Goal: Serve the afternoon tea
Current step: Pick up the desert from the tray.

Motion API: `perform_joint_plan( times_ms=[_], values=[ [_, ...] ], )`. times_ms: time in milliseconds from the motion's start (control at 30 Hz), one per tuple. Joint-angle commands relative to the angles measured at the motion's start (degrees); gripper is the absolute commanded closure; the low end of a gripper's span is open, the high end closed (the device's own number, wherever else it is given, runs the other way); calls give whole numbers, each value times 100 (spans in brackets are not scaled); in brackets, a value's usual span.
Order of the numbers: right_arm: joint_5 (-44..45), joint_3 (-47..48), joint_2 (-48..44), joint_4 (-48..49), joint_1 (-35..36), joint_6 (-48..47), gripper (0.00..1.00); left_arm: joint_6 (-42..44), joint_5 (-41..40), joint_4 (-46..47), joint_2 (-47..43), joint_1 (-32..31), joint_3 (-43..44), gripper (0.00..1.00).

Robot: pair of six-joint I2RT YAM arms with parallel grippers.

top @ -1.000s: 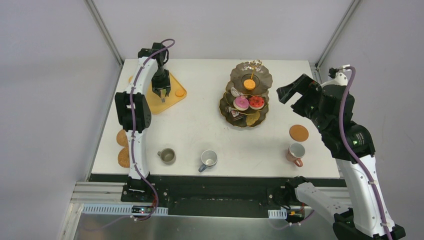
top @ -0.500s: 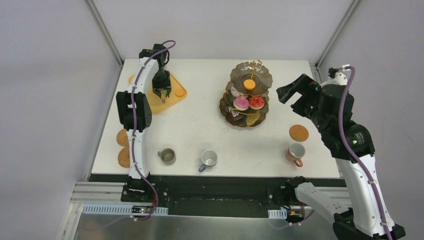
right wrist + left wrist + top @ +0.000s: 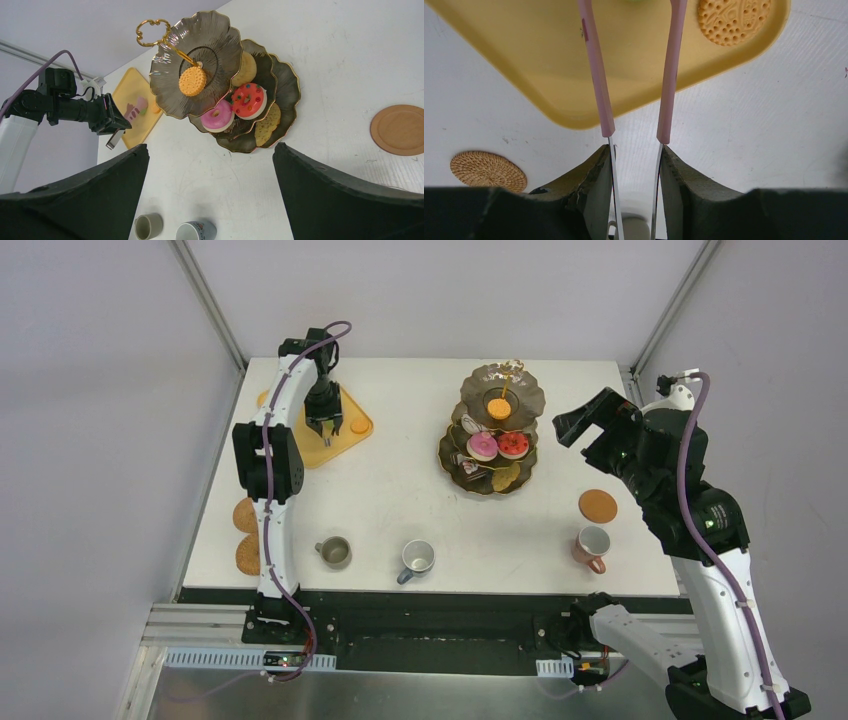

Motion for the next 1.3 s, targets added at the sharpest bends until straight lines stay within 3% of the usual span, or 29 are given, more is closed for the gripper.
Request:
perform_joint_plan(
  times_ms=[0,633,967,1267],
  values=[
    [34,69,-25,26,-19,-2,1,44,40,-216,18,-55,-4,62],
    [47,45,-57,26,-22,16,1,42,40,-148,53,-48,-145,64],
    [53,71,-27,26,-18,16,1,72,40,-275,62,-41,131,81],
    [43,63,-38,28,-16,24,1,106,-80,-440,-122,11,374,85]
  ],
)
